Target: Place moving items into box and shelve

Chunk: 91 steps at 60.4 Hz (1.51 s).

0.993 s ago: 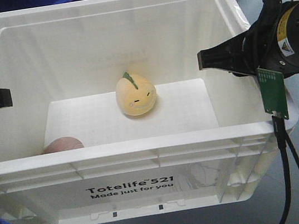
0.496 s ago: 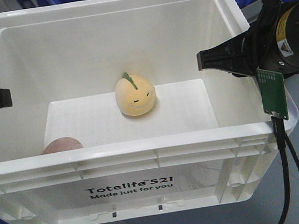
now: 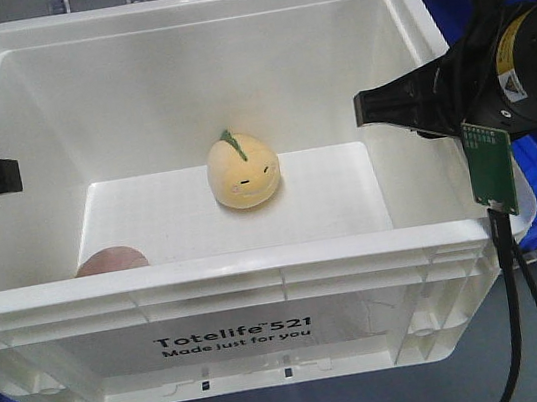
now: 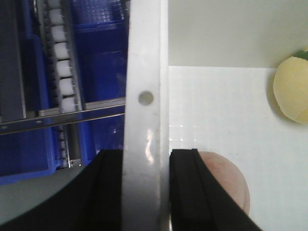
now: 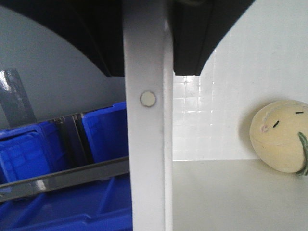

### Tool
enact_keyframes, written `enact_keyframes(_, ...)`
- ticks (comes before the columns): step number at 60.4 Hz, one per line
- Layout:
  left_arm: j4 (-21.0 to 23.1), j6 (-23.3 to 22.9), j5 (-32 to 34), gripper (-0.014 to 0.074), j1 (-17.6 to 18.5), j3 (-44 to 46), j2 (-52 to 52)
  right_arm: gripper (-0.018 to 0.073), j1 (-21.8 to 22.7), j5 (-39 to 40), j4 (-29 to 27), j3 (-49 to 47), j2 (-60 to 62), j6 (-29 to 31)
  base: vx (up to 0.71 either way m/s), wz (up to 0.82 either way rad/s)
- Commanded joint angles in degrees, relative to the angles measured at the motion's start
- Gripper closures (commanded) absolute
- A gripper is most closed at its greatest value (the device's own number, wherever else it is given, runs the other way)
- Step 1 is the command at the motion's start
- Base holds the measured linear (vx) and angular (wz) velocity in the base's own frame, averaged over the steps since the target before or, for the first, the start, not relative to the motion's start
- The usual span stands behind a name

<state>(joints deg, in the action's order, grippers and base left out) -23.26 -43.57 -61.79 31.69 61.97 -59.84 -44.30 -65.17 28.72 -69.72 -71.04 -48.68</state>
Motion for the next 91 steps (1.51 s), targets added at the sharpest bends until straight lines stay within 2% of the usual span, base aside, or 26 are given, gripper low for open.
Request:
enact_keyframes(1,-5.59,-0.46,4.04,0.0451,0.22,2.36,1.50,0.0510,0.09,3.89,7.10,-2.31,2.07,0.47,0.12,0.56)
enact_keyframes(50,-5.59,-0.46,4.04,0.0451,0.22,2.36,1.50,0.0510,0.17,3.89,7.10,-2.31,2.07,0.47,0.12,0.42)
enact_keyframes(91,-5.59,-0.46,4.04,0.0451,0.22,2.36,1.50,0.0510,0.17,3.89,7.10,-2.31,2.07,0.47,0.13,-0.03)
